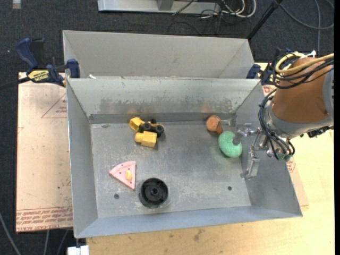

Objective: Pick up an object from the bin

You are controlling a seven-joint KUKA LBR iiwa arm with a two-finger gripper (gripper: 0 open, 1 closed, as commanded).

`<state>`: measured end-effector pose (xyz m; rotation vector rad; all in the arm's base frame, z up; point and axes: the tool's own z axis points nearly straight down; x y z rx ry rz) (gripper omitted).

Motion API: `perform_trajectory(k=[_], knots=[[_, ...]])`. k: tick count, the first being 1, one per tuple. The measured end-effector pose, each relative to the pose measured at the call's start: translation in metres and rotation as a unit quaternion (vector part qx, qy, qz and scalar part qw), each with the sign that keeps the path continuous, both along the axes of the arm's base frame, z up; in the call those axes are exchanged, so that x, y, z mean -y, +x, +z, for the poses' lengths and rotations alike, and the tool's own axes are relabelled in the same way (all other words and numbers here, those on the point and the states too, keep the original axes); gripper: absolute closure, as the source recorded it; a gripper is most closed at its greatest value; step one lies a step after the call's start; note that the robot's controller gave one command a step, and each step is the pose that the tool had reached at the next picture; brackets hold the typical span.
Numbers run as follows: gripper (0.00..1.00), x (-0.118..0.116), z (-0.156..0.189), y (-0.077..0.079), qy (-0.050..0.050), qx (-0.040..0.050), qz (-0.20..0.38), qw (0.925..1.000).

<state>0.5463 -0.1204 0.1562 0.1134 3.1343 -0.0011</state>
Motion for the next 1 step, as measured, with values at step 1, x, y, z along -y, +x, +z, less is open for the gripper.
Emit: perform_trajectory(k=[1], knots=[[0.0, -0.0228, -0.0286, 0.0271, 0.0, -0.0001, -0.002, 1.0]])
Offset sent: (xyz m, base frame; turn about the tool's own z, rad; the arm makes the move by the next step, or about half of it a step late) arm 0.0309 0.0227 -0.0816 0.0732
